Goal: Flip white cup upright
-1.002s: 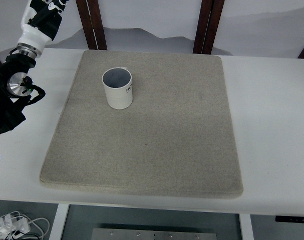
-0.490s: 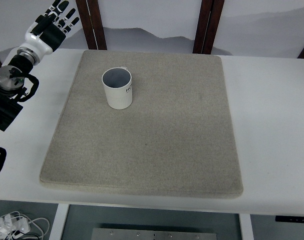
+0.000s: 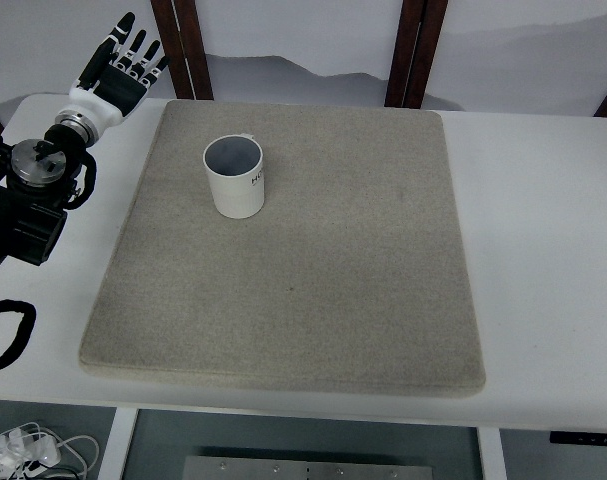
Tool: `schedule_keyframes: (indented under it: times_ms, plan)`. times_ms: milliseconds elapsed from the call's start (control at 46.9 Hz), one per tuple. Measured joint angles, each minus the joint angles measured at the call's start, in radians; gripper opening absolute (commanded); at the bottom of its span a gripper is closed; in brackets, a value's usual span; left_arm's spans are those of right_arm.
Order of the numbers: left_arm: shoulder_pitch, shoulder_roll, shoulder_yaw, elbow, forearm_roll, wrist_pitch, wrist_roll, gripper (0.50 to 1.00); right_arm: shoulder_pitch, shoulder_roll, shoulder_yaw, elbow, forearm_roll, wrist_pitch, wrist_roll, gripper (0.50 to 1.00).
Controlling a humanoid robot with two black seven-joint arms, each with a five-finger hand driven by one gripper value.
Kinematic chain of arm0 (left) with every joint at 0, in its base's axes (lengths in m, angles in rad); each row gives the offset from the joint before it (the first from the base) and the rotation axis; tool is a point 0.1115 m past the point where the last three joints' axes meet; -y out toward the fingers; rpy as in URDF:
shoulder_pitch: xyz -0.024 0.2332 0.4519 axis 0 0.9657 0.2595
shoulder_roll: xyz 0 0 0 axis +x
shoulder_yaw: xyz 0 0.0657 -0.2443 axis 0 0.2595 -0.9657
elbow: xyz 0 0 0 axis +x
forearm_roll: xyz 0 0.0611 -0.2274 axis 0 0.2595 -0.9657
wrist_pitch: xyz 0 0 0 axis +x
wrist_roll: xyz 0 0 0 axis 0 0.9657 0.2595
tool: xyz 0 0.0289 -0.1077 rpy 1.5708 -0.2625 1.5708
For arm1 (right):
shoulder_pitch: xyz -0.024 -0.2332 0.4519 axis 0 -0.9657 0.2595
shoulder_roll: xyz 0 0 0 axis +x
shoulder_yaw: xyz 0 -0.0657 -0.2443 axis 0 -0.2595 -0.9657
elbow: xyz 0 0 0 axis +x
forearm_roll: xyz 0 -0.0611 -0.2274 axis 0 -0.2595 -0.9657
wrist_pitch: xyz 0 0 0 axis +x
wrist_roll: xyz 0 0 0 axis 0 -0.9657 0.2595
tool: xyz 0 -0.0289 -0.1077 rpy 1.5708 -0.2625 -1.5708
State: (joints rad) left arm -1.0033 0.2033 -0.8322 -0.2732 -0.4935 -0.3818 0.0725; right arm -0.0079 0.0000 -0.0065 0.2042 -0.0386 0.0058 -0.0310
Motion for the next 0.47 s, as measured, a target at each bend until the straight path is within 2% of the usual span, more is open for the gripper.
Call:
schedule_keyframes:
  times_ms: [107,469]
  plan:
    - [0.0,-0.011,0.01,0.002,0.01,-0.027,-0.009,0.996,0.0,0.0,0.0,0.0,0.0,0.0,0.002,0.952]
    - [-0.001,-0.022,0.067,0.032,0.048,-0.029,-0.075,0.994,0.0,0.0,0.002,0.0,0.002,0.0,0.005,0.952]
